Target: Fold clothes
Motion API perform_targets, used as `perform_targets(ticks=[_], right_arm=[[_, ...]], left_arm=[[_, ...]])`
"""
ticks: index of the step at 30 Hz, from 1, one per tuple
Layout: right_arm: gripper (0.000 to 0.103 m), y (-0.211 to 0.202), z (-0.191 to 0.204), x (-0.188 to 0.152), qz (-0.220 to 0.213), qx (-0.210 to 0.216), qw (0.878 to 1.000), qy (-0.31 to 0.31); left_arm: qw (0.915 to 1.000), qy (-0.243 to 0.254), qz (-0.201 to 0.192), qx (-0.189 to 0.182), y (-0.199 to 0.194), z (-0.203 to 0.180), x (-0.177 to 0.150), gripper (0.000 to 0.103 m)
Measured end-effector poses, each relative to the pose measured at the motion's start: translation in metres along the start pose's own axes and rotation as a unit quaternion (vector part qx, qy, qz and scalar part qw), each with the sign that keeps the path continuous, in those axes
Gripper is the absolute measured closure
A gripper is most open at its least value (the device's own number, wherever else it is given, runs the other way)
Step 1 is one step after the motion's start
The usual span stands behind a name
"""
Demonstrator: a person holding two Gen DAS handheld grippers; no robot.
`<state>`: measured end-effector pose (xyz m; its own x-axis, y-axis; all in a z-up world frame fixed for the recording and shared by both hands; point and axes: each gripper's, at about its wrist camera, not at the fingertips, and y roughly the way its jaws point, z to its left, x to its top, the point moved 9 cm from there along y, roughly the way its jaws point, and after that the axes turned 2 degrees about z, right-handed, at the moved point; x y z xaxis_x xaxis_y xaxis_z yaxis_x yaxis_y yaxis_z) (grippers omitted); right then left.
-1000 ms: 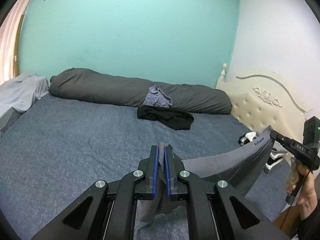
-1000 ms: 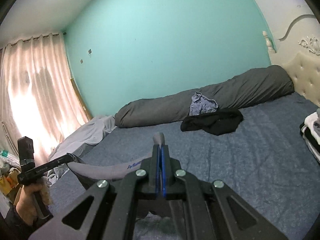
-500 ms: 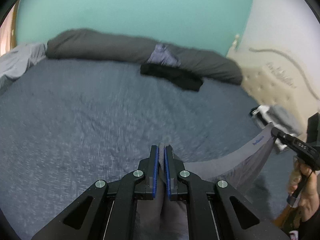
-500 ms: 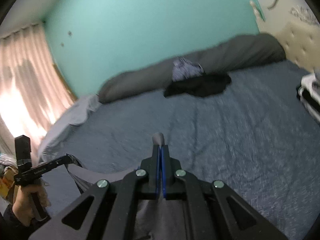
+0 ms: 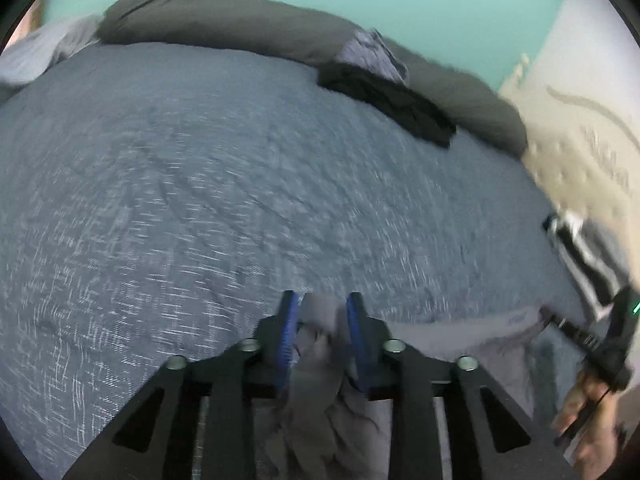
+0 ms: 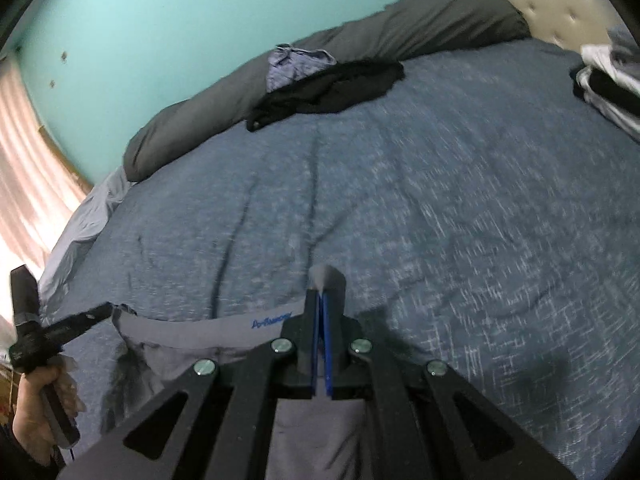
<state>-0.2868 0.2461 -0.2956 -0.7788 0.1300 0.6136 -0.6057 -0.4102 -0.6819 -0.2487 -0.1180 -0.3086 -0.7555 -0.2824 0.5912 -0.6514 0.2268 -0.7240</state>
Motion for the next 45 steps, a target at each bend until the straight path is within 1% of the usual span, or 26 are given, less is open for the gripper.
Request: perform_targets(ticks=[1, 2, 5, 7, 9, 13, 16, 18, 19, 20, 22, 23, 29, 32, 34, 36, 38, 40, 42, 43, 45], right_arm=[[0.101, 0.003, -0.004, -0.001, 0.003, 0.002, 1.0, 0.005], [0.101, 0.005, -0.007, -0.002, 0.005, 0.004, 1.0, 0.011], [0.101, 0.007, -0.013, -0.005, 0.008, 0.005, 1.0, 0.019], [0.101, 0.007, -0.011, -0.005, 0.008, 0.008, 1.0, 0.022], [0.101, 0.007, -0.008, -0.005, 0.006, 0.012, 1.0, 0.024], [0.101, 0.009, -0.004, -0.004, 0.003, 0.017, 1.0, 0.024], [0.101, 0.013, -0.004, -0.005, 0.008, 0.022, 0.999, 0.029], [0.101, 0.016, -0.005, -0.005, 0.011, 0.022, 0.999, 0.03], [0.101, 0.017, -0.006, -0.004, 0.012, 0.022, 0.999, 0.031], [0.101, 0.018, -0.006, -0.004, 0.012, 0.022, 0.999, 0.034], [0.101, 0.019, -0.008, -0.003, 0.013, 0.023, 0.999, 0.039], [0.101, 0.02, -0.008, -0.002, 0.013, 0.025, 0.999, 0.041], [0.101, 0.019, -0.004, -0.001, 0.015, 0.022, 0.999, 0.038], [0.1, 0.019, -0.007, -0.001, 0.017, 0.007, 0.999, 0.049], [0.099, 0.015, -0.013, 0.002, 0.012, -0.012, 0.998, 0.062], [0.096, 0.011, -0.016, 0.006, 0.005, -0.021, 0.997, 0.074], [0.096, 0.009, -0.011, 0.01, -0.001, -0.02, 0.997, 0.075], [0.093, 0.007, -0.004, 0.014, -0.007, -0.027, 0.997, 0.069], [0.081, 0.005, 0.005, 0.019, -0.016, -0.031, 0.997, 0.064], [0.079, 0.004, 0.01, 0.021, -0.021, -0.028, 0.998, 0.061], [0.078, 0.007, 0.026, 0.023, -0.019, -0.001, 0.998, 0.054]], left_arm=[[1.0, -0.007, -0.002, -0.002, -0.001, 0.005, -0.001, 0.065], [0.9999, -0.014, -0.003, -0.004, -0.001, 0.009, -0.002, 0.062], [0.9994, -0.033, -0.006, -0.01, -0.002, 0.022, -0.006, 0.062], [0.9998, -0.019, -0.001, -0.006, 0.002, 0.023, -0.01, 0.062], [0.9999, -0.009, 0.013, -0.001, 0.011, 0.027, -0.018, 0.063], [0.9988, -0.018, 0.035, -0.028, 0.026, 0.022, -0.023, 0.063], [0.998, -0.021, 0.037, -0.047, 0.03, 0.012, -0.018, 0.064], [0.9977, -0.011, 0.045, -0.05, 0.034, 0.006, -0.019, 0.067], [0.9976, -0.007, 0.05, -0.048, 0.036, 0.004, -0.021, 0.075], [0.9974, -0.001, 0.056, -0.046, 0.039, 0.003, -0.023, 0.088], [0.997, 0.007, 0.064, -0.042, 0.044, 0.0, -0.026, 0.096], [0.997, 0.011, 0.064, -0.042, 0.041, 0.0, -0.026, 0.098], [0.9967, 0.034, 0.061, -0.042, 0.023, -0.008, -0.031, 0.098], [0.9945, 0.068, 0.072, -0.035, 0.022, -0.018, -0.043, 0.098], [0.9914, 0.081, 0.095, -0.038, 0.031, -0.024, -0.053, 0.098], [0.9894, 0.081, 0.109, -0.052, 0.035, -0.028, -0.062, 0.098], [0.9875, 0.093, 0.114, -0.058, 0.035, -0.035, -0.064, 0.098], [0.986, 0.118, 0.107, -0.051, 0.034, -0.042, -0.063, 0.098], [0.9853, 0.121, 0.109, -0.051, 0.039, -0.045, -0.062, 0.098], [0.985, 0.122, 0.11, -0.051, 0.041, -0.047, -0.062, 0.098], [0.9844, 0.124, 0.112, -0.055, 0.041, -0.048, -0.061, 0.098]])
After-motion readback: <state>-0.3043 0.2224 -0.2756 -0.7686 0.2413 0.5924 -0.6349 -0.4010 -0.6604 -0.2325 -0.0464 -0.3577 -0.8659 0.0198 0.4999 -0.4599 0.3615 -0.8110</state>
